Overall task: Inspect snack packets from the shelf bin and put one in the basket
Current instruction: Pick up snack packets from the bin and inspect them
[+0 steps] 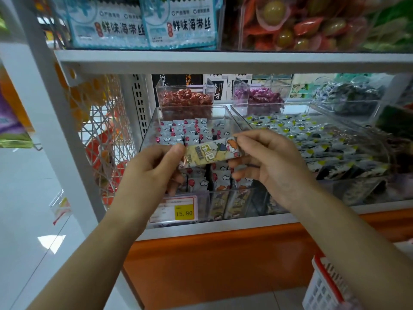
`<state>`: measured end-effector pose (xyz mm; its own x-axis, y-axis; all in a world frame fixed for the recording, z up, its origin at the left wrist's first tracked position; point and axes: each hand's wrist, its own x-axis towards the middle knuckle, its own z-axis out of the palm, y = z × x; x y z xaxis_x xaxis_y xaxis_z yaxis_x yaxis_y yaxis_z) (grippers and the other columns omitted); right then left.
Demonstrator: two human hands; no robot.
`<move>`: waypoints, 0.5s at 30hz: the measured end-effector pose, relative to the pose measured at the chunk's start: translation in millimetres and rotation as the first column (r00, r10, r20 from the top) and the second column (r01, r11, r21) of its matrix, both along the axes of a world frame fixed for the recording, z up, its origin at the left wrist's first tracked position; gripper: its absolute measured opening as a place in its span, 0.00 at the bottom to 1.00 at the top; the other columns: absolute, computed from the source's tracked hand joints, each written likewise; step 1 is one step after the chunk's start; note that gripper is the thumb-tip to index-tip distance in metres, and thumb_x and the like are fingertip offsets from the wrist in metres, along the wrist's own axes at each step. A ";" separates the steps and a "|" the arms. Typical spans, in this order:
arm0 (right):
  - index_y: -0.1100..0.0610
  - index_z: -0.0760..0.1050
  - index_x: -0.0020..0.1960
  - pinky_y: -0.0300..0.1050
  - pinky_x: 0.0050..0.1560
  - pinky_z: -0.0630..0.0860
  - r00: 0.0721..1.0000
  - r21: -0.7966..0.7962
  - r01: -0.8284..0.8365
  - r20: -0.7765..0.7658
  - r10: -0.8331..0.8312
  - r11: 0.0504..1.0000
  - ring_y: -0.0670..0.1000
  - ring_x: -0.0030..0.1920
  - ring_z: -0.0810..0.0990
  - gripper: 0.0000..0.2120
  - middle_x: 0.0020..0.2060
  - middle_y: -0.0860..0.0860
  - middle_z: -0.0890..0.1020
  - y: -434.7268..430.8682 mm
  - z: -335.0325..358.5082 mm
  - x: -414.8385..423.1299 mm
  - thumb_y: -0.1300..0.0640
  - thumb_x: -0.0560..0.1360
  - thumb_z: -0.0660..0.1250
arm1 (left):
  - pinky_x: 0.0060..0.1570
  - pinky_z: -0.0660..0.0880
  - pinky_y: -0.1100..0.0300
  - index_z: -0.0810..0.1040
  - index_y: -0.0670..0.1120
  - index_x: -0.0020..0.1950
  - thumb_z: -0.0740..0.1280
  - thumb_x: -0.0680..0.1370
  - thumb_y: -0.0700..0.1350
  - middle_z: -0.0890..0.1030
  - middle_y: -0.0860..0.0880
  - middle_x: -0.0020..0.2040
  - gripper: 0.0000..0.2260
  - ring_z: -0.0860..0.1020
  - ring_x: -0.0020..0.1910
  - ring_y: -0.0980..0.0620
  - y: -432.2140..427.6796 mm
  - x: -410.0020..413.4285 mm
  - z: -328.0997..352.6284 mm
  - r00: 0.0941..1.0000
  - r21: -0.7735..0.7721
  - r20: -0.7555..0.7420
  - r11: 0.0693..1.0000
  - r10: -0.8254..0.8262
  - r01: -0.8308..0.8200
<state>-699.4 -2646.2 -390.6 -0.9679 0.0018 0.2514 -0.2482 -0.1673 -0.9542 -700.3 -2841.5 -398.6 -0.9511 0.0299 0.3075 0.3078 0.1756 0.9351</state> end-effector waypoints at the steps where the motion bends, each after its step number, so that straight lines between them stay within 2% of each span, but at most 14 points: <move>1: 0.59 0.78 0.44 0.40 0.29 0.78 1.000 0.004 0.015 -0.008 -0.015 1.000 0.52 0.34 0.82 0.04 0.40 0.59 0.81 0.2 -1.7 -0.2 0.60 0.73 0.66 | 0.25 0.69 0.69 0.79 0.45 0.47 0.61 0.68 0.59 0.77 0.51 0.27 0.20 0.71 0.24 0.57 -0.2 -0.7 -0.5 1.000 0.039 0.026 0.999 -0.013 0.012; 6: 0.59 0.75 0.36 0.40 0.25 0.75 0.997 -0.065 0.058 0.054 -0.054 0.996 0.52 0.30 0.81 0.07 0.38 0.58 0.81 -0.6 -4.3 -1.5 0.60 0.72 0.67 | 0.29 0.73 0.68 0.78 0.42 0.38 0.65 0.69 0.54 0.75 0.49 0.28 0.14 0.72 0.27 0.55 -1.3 -3.7 -0.7 0.983 0.344 0.136 0.936 -0.125 0.071; 9: 0.61 0.74 0.38 0.39 0.24 0.75 0.993 -0.100 0.072 0.101 -0.062 0.992 0.51 0.28 0.81 0.06 0.34 0.54 0.82 -1.3 -5.1 -1.8 0.60 0.73 0.67 | 0.30 0.73 0.69 0.78 0.42 0.35 0.65 0.70 0.52 0.74 0.49 0.27 0.13 0.72 0.26 0.55 0.0 -3.4 0.1 0.978 0.378 0.161 0.923 -0.134 0.064; 12: 0.61 0.74 0.40 0.38 0.23 0.75 0.992 -0.111 0.081 0.104 -0.070 0.990 0.51 0.28 0.81 0.07 0.31 0.52 0.82 -2.3 -7.0 -1.2 0.60 0.75 0.65 | 0.29 0.73 0.69 0.77 0.48 0.28 0.64 0.72 0.51 0.74 0.50 0.25 0.14 0.71 0.25 0.56 2.9 -1.9 1.0 0.980 0.388 0.162 0.920 -0.117 0.045; 15: 0.62 0.75 0.42 0.37 0.23 0.75 0.993 -0.127 0.077 0.097 -0.065 0.989 0.51 0.29 0.83 0.07 0.32 0.52 0.83 -1.1 -8.8 -1.5 0.60 0.76 0.64 | 0.25 0.72 0.70 0.75 0.45 0.30 0.63 0.75 0.47 0.72 0.50 0.24 0.14 0.70 0.23 0.57 4.5 -1.4 2.4 0.968 0.463 0.199 0.886 -0.149 0.041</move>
